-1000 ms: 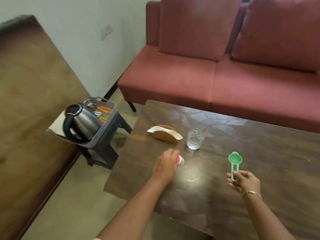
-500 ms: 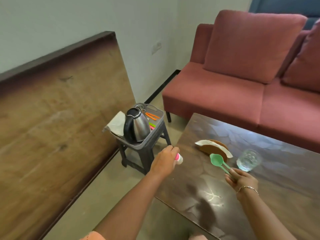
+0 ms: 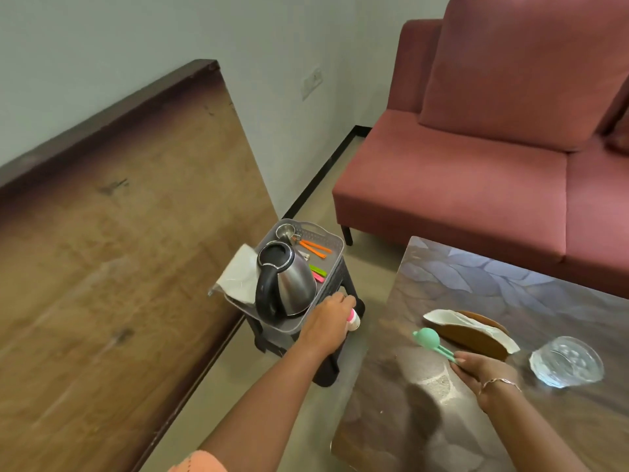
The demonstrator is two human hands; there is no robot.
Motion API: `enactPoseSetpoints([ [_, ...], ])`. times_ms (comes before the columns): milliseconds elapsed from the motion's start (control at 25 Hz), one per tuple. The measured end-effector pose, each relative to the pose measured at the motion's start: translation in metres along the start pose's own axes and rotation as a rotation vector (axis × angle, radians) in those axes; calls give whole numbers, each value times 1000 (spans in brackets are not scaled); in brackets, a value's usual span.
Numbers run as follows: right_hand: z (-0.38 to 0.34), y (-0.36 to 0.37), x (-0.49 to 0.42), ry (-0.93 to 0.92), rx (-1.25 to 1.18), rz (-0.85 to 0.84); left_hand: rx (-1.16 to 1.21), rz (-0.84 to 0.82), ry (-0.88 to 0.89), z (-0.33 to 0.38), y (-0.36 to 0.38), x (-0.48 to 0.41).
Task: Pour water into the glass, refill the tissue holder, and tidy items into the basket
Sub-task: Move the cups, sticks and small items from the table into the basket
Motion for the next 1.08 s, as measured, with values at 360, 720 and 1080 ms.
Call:
enactPoseSetpoints([
  [360,-33,45,-10,-207,41,6,-24,37,11,-31,-65,-116],
  [720,-23,99,-31,-163,16,101,-209,-124,54,-79,-69,-250],
  [1080,-9,284,-93,-133,254,52,-281,-229,92,-145,-34,-327],
])
Point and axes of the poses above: each hand's wrist, its own x-axis away from the middle knuckle, its own y-axis out of the palm, z = x × y, the point moved 1 cm from there along -x, towards the middle knuckle, and after that the axes turned 14 degrees about -y, right-handed, at the moved point
